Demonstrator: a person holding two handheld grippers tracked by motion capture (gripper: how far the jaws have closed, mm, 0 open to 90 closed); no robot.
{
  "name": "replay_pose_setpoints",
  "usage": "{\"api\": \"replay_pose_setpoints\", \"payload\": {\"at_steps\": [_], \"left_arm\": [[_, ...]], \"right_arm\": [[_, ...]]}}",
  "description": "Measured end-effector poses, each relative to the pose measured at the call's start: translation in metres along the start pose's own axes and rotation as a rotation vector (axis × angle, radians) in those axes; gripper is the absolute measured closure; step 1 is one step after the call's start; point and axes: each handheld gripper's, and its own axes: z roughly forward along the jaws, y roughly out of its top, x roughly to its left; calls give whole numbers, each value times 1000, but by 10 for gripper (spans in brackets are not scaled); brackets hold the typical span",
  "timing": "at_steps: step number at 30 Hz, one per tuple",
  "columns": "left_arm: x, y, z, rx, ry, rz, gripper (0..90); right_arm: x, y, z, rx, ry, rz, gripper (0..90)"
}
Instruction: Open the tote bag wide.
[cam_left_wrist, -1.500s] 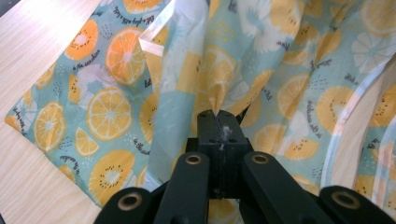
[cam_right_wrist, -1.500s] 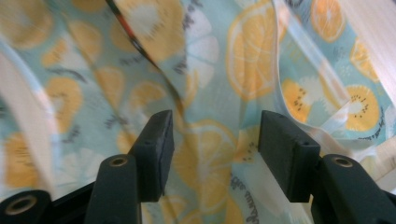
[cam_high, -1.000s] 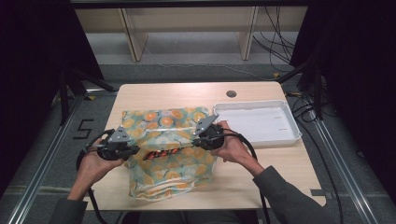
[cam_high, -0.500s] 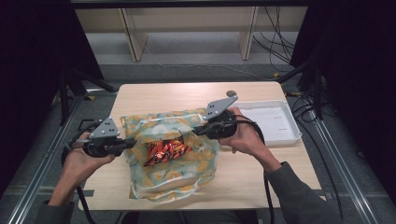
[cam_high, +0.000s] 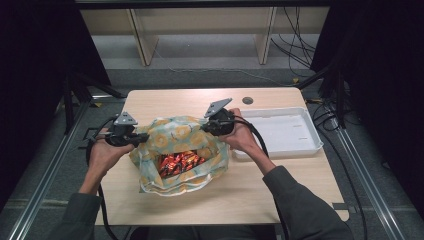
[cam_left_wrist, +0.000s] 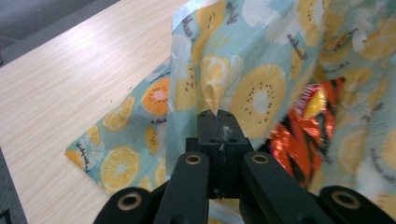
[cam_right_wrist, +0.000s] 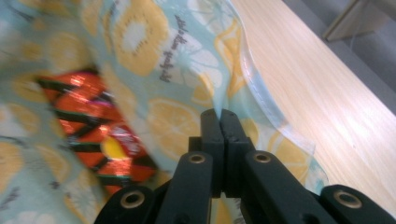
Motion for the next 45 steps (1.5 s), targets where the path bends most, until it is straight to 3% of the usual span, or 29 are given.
{"api": "replay_pose_setpoints", "payload": {"at_steps": [1,2,3,5,8,10,13,15,18,19,20,22,24,25,26,27,28,29,30,31,33,35,36,37,38,39,42,43,45], "left_arm": [[2,-2,11,22,14,-10,899],[2,-2,11,22,14,-10,899],[3,-5,22,36,5,-49,899],[4,-10,32,49,5,-69,899],[8,-15,38,82,5,-47,898],[13,-25,46,124,15,-63,898],[18,-36,53,148,16,-90,898],[20,-42,55,158,22,-108,898],[20,-45,54,172,20,-120,898],[21,-46,53,168,21,-122,898],[21,-48,54,127,25,-134,898],[21,-48,53,125,23,-131,898],[20,-46,50,126,19,-125,898],[19,-46,51,105,22,-143,898],[19,-46,51,105,22,-143,898],[19,-45,48,145,18,-119,898],[19,-45,48,146,20,-122,898],[19,-45,48,146,20,-122,898],[19,-47,49,120,23,-132,898],[21,-47,49,123,13,-133,898],[23,-49,47,142,8,-142,898],[26,-53,48,110,15,-152,898],[25,-54,49,86,20,-194,898],[28,-56,48,107,22,-178,898],[28,-57,49,92,24,-199,898],[31,-57,46,148,14,-177,898],[30,-60,50,104,37,-193,898],[28,-60,49,156,30,-192,897],[25,-58,47,152,27,-185,880]], "right_arm": [[-2,-2,6,8,-5,-6,900],[-2,-2,6,8,-5,-6,900],[-4,-8,16,27,-6,11,900],[-5,-12,24,53,-7,19,899],[-4,-15,30,68,-13,28,876],[-4,-19,37,85,-8,25,825],[-2,-23,43,105,-6,51,770],[-2,-24,45,125,-36,48,713],[-1,-22,40,126,-44,77,683],[1,-19,32,94,-36,54,671],[4,-18,26,81,-37,53,669],[7,-16,19,76,-23,63,685],[14,-14,0,17,27,10,831],[18,-14,-4,11,45,-7,871],[23,-14,-6,25,68,-24,887],[27,-14,-6,47,88,-43,900],[33,-16,-3,81,109,-52,900],[33,-16,-3,81,109,-52,900],[37,-20,1,124,108,-62,900],[42,-29,12,208,118,-79,900],[44,-40,21,281,143,-65,900],[48,-51,27,329,168,-42,900],[50,-54,28,348,177,-55,900],[52,-58,30,361,193,-62,900],[55,-61,31,371,201,-71,900],[58,-64,33,376,212,-70,900],[61,-67,35,392,218,-79,900],[62,-67,36,381,215,-85,900],[60,-62,30,339,209,-70,900]]}}
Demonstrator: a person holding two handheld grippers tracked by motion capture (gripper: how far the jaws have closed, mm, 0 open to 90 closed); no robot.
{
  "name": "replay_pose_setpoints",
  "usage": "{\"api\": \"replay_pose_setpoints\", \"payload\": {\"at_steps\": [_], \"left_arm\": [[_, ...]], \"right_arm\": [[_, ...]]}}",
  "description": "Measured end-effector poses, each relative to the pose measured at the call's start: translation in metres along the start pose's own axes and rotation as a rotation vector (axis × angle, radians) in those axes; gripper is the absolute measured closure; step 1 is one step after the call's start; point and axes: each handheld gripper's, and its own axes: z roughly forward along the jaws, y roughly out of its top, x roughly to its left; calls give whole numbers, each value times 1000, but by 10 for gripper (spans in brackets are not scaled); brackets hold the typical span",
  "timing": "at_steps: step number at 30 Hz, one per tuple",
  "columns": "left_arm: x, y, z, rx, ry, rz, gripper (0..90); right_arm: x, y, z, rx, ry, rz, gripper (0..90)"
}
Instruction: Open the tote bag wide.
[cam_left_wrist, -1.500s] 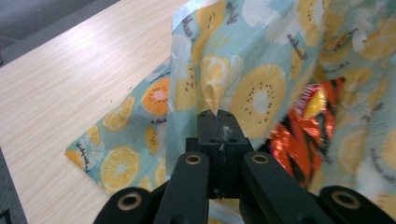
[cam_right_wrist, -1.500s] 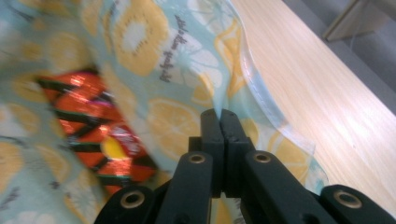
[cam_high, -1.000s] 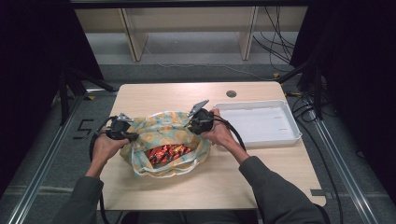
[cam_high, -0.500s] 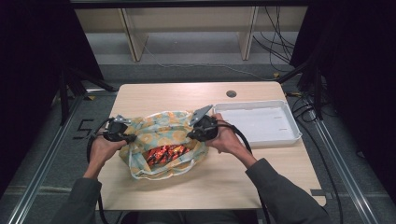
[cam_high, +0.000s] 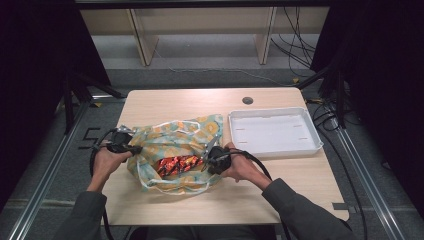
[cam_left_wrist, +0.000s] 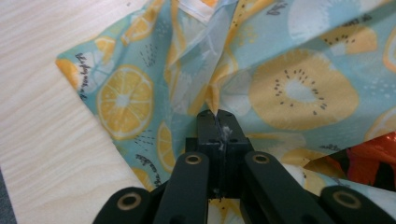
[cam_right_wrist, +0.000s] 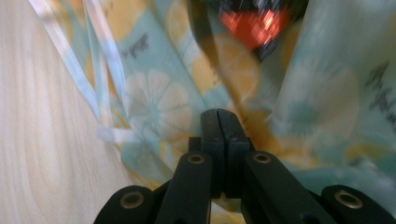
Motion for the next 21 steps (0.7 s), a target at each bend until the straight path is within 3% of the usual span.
{"api": "replay_pose_setpoints", "payload": {"at_steps": [1,2,4,5,8,9,11,12,13,15,16,17,19,20,21], "left_arm": [[-2,1,0,-46,-2,-16,859],[-3,3,-5,-34,-2,-3,819],[-6,4,-10,-46,2,-11,728],[-12,7,-23,-57,17,13,703],[-25,10,-47,-107,10,63,675],[-29,10,-55,-112,12,94,675],[-34,9,-62,-137,14,111,711],[-40,7,-68,-151,6,127,736],[-53,-1,-72,-153,-24,169,748],[-65,-9,-71,-156,-31,198,770],[-72,-13,-69,-145,-37,181,788],[-75,-16,-66,-131,-48,220,802],[-79,-21,-56,-102,-62,206,826],[-80,-25,-50,-83,-58,165,839],[-78,-28,-42,-84,-64,182,849]], "right_arm": [[-1,2,-5,-30,-3,-2,894],[1,4,-11,-47,-9,53,890],[-5,7,-21,-104,-27,13,888],[-7,8,-25,-118,-32,12,888],[-9,9,-30,-141,-49,45,888],[-12,9,-31,-149,-50,35,888],[-13,9,-31,-167,-47,47,888],[-16,11,-31,-188,-51,35,888],[-16,12,-31,-176,-45,45,888],[-17,15,-28,-186,-55,32,889],[-16,18,-27,-182,-60,35,889],[-16,20,-25,-180,-65,36,888],[-17,25,-21,-173,-82,31,888],[-19,27,-20,-165,-92,21,888],[-21,29,-18,-166,-105,22,889]]}}
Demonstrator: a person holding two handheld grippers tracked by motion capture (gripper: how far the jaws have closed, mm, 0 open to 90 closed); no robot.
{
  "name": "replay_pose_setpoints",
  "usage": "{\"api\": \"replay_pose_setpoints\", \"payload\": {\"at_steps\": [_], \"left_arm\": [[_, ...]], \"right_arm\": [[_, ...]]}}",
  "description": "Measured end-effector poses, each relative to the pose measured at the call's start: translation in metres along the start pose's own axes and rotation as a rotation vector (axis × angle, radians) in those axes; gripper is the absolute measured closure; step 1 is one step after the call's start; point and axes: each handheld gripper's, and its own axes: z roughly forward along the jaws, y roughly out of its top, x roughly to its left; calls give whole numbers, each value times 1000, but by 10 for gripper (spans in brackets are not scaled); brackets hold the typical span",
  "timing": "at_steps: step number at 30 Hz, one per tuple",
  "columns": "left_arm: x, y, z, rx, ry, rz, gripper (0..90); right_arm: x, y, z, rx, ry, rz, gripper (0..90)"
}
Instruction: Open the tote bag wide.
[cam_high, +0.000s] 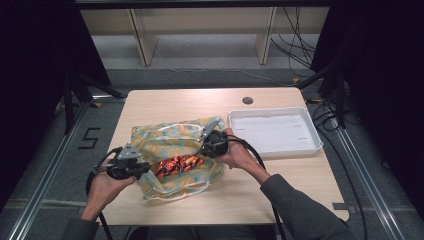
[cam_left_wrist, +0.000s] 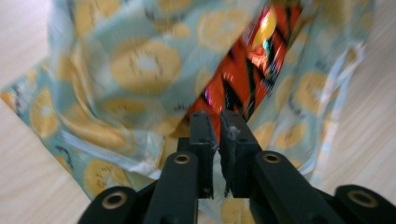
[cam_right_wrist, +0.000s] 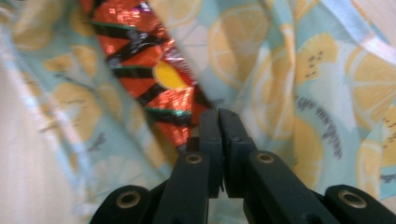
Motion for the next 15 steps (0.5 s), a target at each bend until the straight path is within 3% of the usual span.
{"api": "replay_pose_setpoints", "payload": {"at_steps": [2,4,5,6,7,8,9,10,11,14,15], "left_arm": [[1,-3,6,5,-15,6,858],[-4,-8,17,59,-30,-13,870],[-4,-9,20,116,-29,23,880],[-3,-9,23,136,-20,60,890],[-4,-11,26,161,-8,35,894],[-4,-11,26,161,-8,35,895],[-2,-15,27,220,16,45,896],[-2,-15,27,220,16,45,896],[-3,-19,26,269,31,76,896],[-6,-20,25,258,17,65,864],[-8,-15,23,215,11,63,834]], "right_arm": [[-5,2,5,8,-10,5,889],[-8,2,9,23,-13,27,889],[-10,1,11,24,-17,36,889],[-14,0,14,15,-33,31,889],[-17,0,15,20,-38,23,889],[-17,0,15,20,-38,23,889],[-18,-2,18,24,-47,28,889],[-18,-2,18,27,-42,36,889],[-18,-2,17,24,-42,32,889],[-17,-1,15,20,-39,28,886],[-16,-1,14,20,-36,30,884]]}}
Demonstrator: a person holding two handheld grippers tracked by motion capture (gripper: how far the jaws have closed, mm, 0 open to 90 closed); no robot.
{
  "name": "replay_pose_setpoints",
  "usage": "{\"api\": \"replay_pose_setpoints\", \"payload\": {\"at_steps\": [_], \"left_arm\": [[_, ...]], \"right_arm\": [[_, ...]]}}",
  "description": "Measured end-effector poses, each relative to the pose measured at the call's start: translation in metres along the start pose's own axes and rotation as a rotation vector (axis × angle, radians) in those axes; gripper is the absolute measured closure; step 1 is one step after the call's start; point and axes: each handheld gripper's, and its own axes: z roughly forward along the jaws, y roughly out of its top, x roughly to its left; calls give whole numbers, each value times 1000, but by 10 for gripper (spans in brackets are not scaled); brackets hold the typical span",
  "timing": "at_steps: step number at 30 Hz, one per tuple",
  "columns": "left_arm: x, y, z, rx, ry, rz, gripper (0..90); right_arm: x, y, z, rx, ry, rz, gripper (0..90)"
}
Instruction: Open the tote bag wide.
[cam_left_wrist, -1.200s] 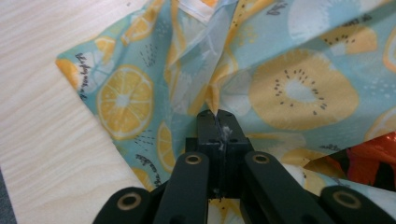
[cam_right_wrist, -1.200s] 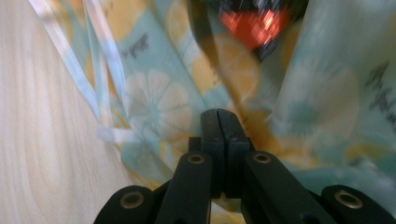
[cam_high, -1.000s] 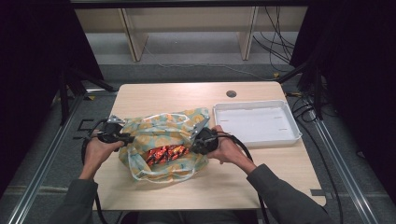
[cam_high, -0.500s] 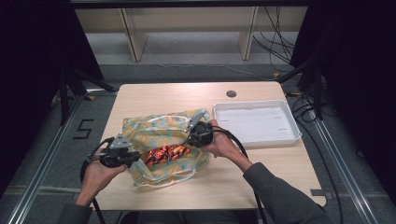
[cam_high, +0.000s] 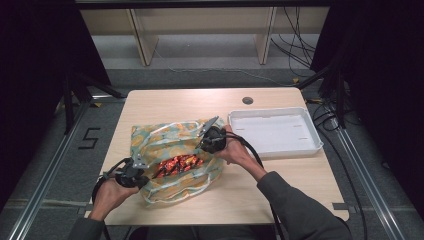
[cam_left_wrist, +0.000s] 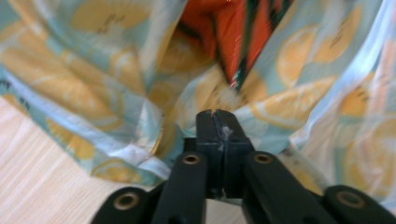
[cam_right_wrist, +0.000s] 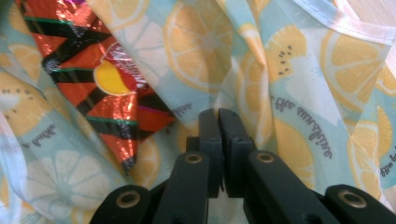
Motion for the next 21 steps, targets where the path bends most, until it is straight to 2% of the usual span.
{"api": "replay_pose_setpoints", "payload": {"at_steps": [1,2,3,5,6,8,9,10,11,13,14,15,16,17,18,19,20,21], "left_arm": [[-2,2,-2,-17,-5,-10,790],[-4,4,-4,-42,-3,3,737],[-6,6,-4,-63,-3,-4,691],[-10,8,-1,-82,2,-6,634],[-11,9,1,-79,18,-2,596],[-14,10,5,-74,16,-11,549],[-14,12,6,-78,17,1,529],[-15,14,8,-82,23,-4,512],[-13,17,9,-82,36,25,497],[-14,19,11,-87,35,25,495],[-17,22,15,-80,27,3,501],[-16,24,17,-76,32,32,517],[-18,24,21,-73,31,8,527],[-18,24,23,-71,33,18,528],[-17,24,24,-75,41,28,534],[-17,24,25,-75,43,22,545],[-16,25,25,-78,53,44,573],[-16,25,25,-78,53,44,619]], "right_arm": [[1,0,-1,-7,7,4,880],[2,1,-3,-12,7,2,876],[4,1,-5,-14,11,-2,870],[7,1,-9,-19,21,-6,861],[9,1,-12,-24,34,-7,856],[12,1,-17,-40,51,3,843],[13,1,-20,-47,44,-3,835],[15,1,-22,-52,46,-2,825],[15,1,-25,-59,47,-12,817],[17,1,-28,-62,52,-1,812],[17,0,-32,-73,53,7,799],[18,0,-33,-75,50,8,792],[18,-1,-34,-75,55,12,786],[18,-2,-36,-63,61,23,781],[17,-3,-36,-79,52,17,781],[18,-4,-37,-74,57,22,778],[17,-4,-37,-77,53,16,776],[17,-4,-37,-77,53,16,776]]}}
